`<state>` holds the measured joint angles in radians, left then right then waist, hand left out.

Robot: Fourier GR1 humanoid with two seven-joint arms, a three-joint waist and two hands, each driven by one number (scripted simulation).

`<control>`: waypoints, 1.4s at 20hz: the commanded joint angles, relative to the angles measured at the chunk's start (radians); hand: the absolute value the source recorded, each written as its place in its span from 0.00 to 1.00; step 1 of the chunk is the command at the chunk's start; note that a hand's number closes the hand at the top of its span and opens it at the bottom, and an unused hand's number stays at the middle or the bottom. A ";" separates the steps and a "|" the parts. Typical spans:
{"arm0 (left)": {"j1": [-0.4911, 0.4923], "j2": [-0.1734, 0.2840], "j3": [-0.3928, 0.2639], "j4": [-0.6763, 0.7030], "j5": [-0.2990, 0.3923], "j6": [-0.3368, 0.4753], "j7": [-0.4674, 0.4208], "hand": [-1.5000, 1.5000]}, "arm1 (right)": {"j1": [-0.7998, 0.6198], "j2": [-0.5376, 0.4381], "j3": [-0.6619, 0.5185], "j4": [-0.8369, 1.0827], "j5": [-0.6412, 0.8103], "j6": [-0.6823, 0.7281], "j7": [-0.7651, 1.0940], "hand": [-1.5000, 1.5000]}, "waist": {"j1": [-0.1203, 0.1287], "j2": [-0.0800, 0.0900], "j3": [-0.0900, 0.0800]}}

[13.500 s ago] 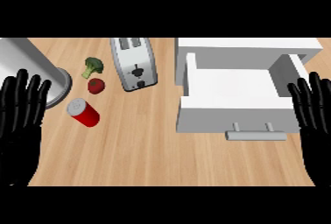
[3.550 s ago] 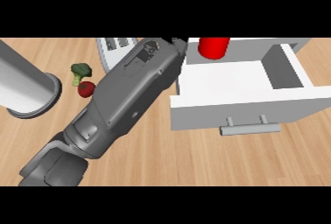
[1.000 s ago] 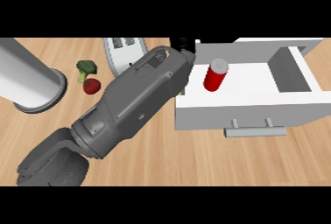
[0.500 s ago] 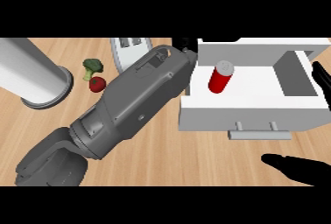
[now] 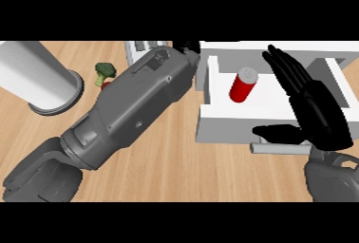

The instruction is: Pick up the can, place it into the drawer and close the drawer

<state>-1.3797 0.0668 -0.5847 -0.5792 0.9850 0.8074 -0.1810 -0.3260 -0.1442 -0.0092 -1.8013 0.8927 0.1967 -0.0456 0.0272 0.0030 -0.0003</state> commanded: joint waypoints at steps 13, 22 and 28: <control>0.126 0.187 -0.012 -0.251 -0.089 0.040 0.153 0.00 | -0.300 0.018 0.028 0.756 0.305 -0.366 -0.051 0.00 | 0.013 -0.003 0.001; 0.170 0.297 0.002 -0.348 -0.118 0.013 0.232 0.00 | -0.419 0.033 -0.035 1.106 0.388 -0.656 -0.057 0.00 | 0.025 0.006 0.002; 0.206 0.306 -0.001 -0.456 -0.133 0.040 0.262 0.00 | -0.534 0.004 -0.098 1.271 0.382 -0.764 -0.089 0.00 | 0.045 0.008 0.002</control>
<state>-1.1908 0.3618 -0.5791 -0.9567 0.8628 0.8226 0.0487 -0.8437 -0.1490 -0.0721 -0.6566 1.2752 -0.4667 -0.1311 0.0624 -0.0042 -0.0141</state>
